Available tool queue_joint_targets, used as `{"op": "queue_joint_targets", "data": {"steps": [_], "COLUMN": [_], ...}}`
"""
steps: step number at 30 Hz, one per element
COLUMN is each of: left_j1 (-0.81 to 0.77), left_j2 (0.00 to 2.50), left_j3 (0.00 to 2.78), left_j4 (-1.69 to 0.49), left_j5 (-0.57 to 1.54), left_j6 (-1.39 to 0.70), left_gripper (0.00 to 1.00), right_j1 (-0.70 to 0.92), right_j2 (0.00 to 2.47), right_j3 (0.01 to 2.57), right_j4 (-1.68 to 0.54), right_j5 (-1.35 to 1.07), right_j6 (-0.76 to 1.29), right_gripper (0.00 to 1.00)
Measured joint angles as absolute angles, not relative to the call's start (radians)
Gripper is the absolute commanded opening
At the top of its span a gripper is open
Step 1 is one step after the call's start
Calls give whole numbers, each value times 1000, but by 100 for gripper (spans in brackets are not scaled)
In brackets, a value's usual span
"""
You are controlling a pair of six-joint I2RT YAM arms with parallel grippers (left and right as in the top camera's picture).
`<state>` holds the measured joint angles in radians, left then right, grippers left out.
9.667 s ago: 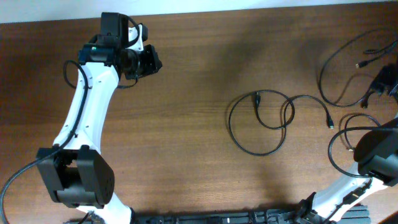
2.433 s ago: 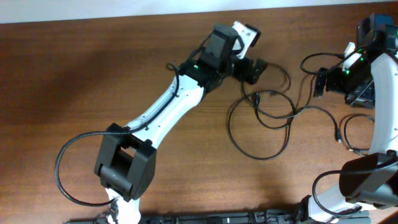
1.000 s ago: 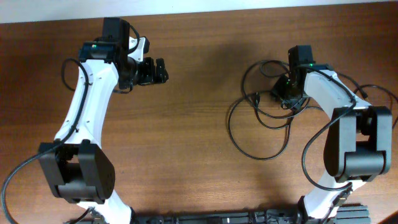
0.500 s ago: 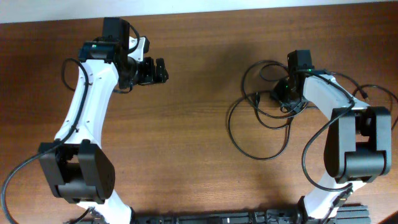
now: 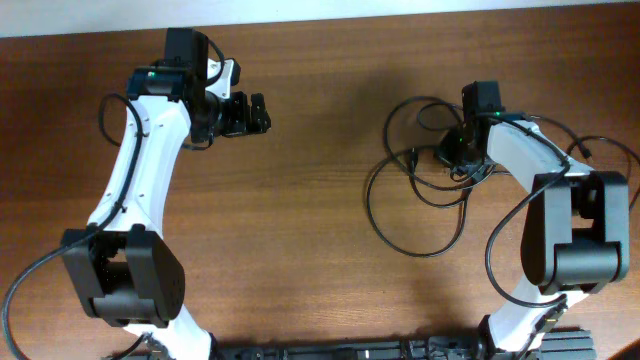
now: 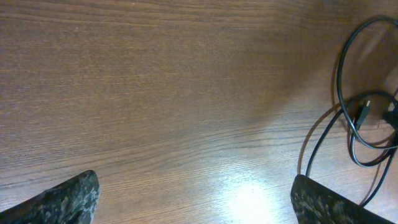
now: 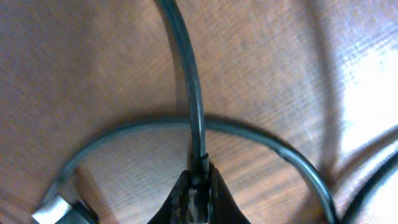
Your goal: Untangle cables
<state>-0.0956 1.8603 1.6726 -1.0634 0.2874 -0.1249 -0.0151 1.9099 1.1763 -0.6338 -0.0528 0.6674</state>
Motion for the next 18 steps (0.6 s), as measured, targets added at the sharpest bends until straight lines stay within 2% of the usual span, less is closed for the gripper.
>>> {"op": "queue_joint_targets", "data": {"steps": [3, 8, 12, 17, 18], "left_j1": [-95, -95, -95, -95, -95], "left_j2": [1860, 1860, 1860, 1860, 1860], "left_j3": [1673, 1673, 1673, 1673, 1673], "left_j4": [-1064, -1063, -1064, -1064, -1064], "left_j5": [287, 287, 287, 287, 287], "left_j6": [-125, -125, -125, -125, -125], "left_gripper": [99, 99, 99, 99, 99], "right_j1": [-40, -224, -474, -833, -906], "right_j2": [1872, 1663, 1544, 1537, 1537], "right_j3": [1251, 1533, 1636, 1636, 1636], "right_j4": [-737, -850, -917, -1019, -1026], "right_j5": [-60, -117, -125, -66, -49], "right_j6": [647, 598, 591, 611, 618], "right_gripper": [4, 4, 4, 4, 7]}}
